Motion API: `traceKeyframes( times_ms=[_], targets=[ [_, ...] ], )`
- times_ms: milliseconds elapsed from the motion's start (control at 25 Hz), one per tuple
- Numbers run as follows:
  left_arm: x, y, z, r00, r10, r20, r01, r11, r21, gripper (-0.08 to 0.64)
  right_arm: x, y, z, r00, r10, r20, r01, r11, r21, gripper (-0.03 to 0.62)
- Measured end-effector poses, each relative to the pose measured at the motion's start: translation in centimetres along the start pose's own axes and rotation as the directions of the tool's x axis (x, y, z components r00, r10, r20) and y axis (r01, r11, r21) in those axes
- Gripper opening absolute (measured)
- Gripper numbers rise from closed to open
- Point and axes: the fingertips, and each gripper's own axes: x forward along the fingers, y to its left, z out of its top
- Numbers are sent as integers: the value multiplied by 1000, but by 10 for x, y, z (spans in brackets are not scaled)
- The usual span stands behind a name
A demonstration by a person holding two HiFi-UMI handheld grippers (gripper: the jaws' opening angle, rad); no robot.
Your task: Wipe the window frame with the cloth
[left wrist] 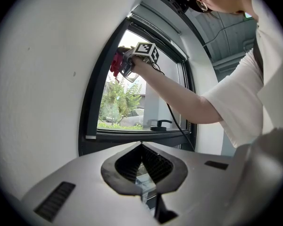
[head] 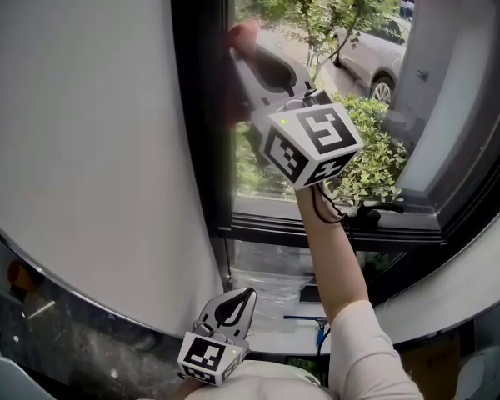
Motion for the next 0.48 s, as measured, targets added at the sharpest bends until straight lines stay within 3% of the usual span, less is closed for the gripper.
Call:
traceKeyframes(
  times_ms=[480],
  targets=[
    [0, 9, 3, 1000, 28, 4, -28, 1000, 6, 8, -21, 12, -28, 999, 10, -32, -10, 1000, 1, 92]
  ],
)
